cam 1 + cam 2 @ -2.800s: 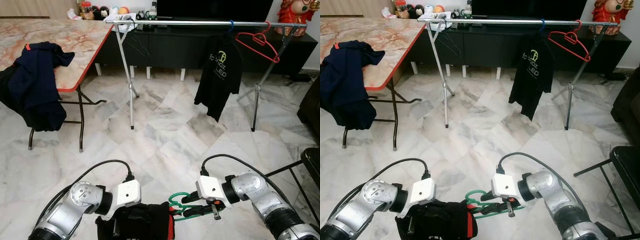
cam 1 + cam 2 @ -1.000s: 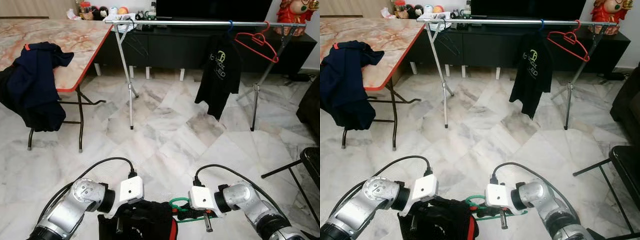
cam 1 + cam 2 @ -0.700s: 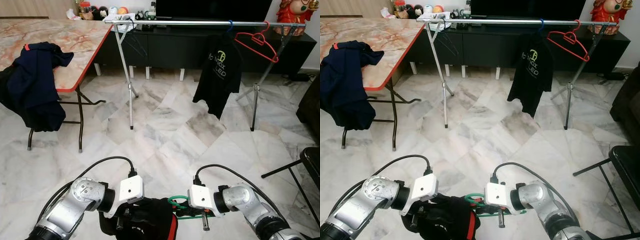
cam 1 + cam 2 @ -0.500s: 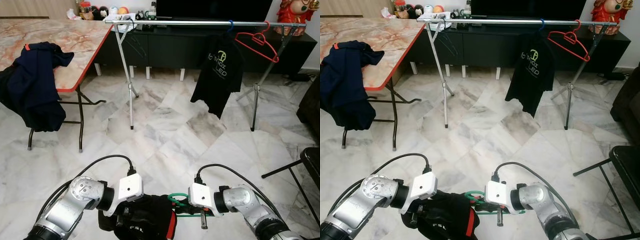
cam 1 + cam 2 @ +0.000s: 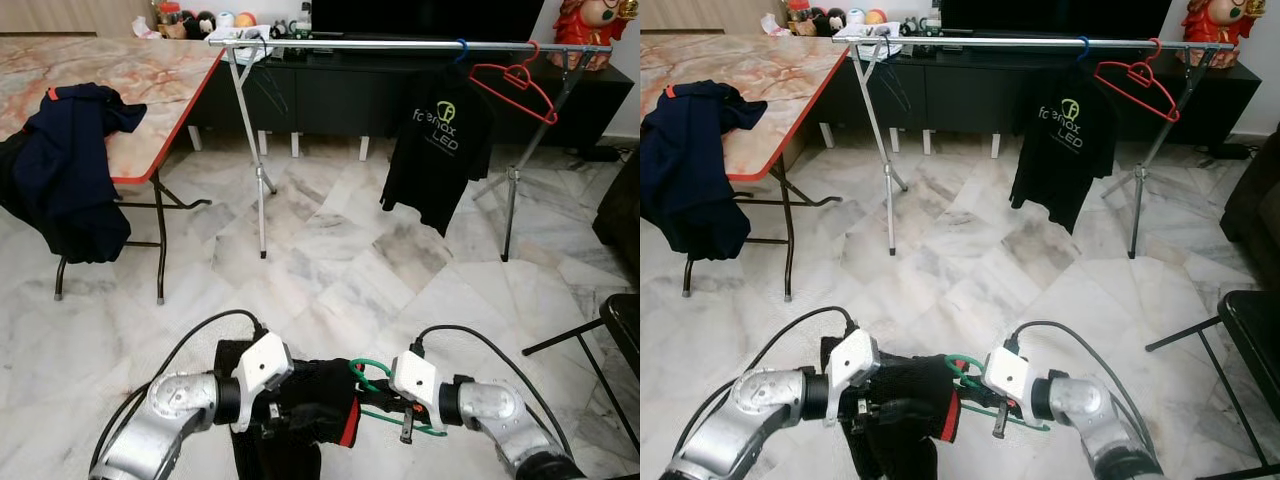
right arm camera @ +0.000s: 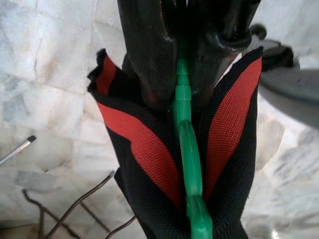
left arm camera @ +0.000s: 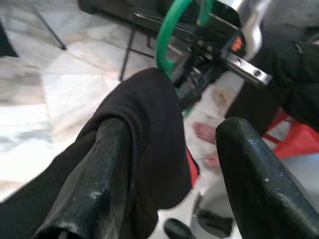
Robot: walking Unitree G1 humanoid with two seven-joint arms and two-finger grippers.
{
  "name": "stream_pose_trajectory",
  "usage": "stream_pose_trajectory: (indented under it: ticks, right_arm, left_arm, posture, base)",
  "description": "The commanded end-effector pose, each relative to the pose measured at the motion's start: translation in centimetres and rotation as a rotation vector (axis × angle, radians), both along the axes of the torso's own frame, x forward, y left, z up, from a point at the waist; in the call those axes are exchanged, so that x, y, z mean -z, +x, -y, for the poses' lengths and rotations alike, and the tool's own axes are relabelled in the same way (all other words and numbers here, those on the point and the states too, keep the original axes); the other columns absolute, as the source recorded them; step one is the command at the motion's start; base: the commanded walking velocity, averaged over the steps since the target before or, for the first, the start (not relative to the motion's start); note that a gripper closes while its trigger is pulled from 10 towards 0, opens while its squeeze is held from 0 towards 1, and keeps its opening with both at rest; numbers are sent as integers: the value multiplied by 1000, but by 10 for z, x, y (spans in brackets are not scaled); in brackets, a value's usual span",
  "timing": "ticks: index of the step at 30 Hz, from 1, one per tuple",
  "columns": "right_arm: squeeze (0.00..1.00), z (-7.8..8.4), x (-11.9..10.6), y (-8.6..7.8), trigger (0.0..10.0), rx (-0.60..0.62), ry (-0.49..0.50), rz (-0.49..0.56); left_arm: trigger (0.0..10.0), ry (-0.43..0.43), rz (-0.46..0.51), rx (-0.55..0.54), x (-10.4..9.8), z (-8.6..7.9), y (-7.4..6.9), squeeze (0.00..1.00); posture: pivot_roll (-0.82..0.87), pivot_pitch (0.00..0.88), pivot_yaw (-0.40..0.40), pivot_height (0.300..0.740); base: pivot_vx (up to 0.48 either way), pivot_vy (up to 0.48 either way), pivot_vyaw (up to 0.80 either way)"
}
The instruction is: Hang hanger
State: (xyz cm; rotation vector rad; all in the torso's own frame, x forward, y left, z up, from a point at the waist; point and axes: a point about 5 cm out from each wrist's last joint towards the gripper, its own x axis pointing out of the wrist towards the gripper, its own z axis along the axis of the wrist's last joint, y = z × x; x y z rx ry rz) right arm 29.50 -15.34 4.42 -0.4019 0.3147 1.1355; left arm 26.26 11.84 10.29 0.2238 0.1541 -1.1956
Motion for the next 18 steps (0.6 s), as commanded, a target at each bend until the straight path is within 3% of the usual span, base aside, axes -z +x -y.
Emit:
stream_pose_trajectory:
  ticks: [1, 2, 7, 9, 14, 18]
  right_arm:
    - [0, -1, -13, 7, 0, 46, 68, 62]
    - [0, -1, -9, 3, 0, 30, 67, 45]
    - [0, 1, 1, -6, 0, 19, 25, 18]
    - [0, 3, 8, -11, 0, -2, -22, -3]
    - [0, 0, 17, -24, 0, -86, -59, -50]
    - [0, 5, 13, -19, 0, -24, -47, -14]
  left_arm:
    - [10000, 7, 30, -22, -2, -2, 1, 0]
    - [10000, -9, 72, -84, -10, -7, 9, 0]
    - [10000, -25, 147, -152, -25, -17, 20, 0]
    - [10000, -26, 147, -136, -29, -18, 21, 0]
    - [10000, 61, 83, 69, -26, -14, 4, 0]
    - [10000, 75, 137, 2, -28, -17, 11, 0]
  posture:
    - [-6, 146, -20, 740]
    - [-3, 143, -19, 740]
    - [-2, 141, -17, 740]
    - [-2, 141, -16, 740]
    - [0, 135, -13, 740]
    - [-4, 128, -11, 740]
  base:
    - [0, 0, 0]
    - [0, 0, 0]
    - [0, 0, 0]
    - [0, 0, 0]
    - [0, 0, 0]
    - [0, 0, 0]
